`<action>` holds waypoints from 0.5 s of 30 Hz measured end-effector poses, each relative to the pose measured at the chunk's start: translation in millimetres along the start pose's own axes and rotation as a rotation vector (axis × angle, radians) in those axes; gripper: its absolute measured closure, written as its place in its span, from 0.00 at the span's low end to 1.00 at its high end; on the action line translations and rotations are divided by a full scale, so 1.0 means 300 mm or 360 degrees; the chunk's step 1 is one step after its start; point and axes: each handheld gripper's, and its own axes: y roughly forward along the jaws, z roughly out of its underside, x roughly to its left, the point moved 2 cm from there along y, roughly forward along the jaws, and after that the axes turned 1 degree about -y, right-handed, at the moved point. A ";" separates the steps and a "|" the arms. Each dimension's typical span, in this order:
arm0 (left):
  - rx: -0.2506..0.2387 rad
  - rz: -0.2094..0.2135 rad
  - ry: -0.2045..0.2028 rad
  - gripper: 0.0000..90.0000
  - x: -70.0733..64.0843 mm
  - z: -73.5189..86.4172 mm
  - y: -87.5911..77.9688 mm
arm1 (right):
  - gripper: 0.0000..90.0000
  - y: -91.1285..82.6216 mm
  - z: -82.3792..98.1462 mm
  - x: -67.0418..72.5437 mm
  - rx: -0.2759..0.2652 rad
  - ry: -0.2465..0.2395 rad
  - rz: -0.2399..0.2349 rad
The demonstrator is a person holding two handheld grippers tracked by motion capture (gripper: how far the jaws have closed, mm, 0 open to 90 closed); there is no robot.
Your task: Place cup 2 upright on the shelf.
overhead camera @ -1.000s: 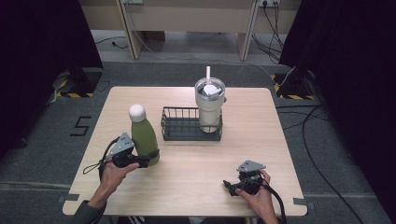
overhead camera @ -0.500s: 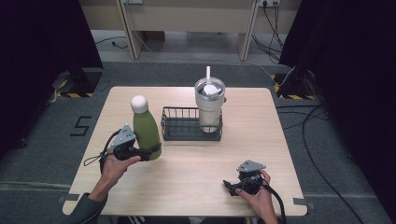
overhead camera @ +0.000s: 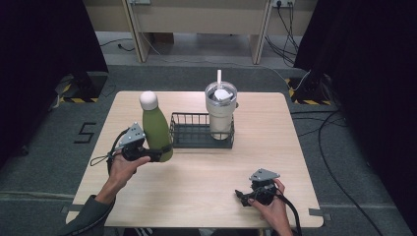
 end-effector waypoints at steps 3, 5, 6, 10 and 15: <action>-0.0001 0.0000 -0.0007 0.23 0.005 -0.016 0.000 | 0.07 0.000 0.000 0.000 0.0000 -0.0001 0.0000; 0.0001 0.0005 -0.0003 0.23 0.007 -0.029 0.000 | 0.07 0.000 0.000 0.000 -0.0001 0.0001 0.0000; 0.0000 0.0007 -0.0005 0.23 0.007 -0.034 0.001 | 0.07 0.000 0.000 0.000 -0.0001 0.0000 0.0000; 0.0003 0.0013 0.0000 0.23 0.011 -0.063 0.012 | 0.07 0.001 -0.001 0.000 -0.0001 0.0003 0.0001; -0.0007 0.0030 -0.0005 0.23 0.015 -0.102 0.036 | 0.07 0.002 -0.001 -0.001 0.0000 0.0001 0.0003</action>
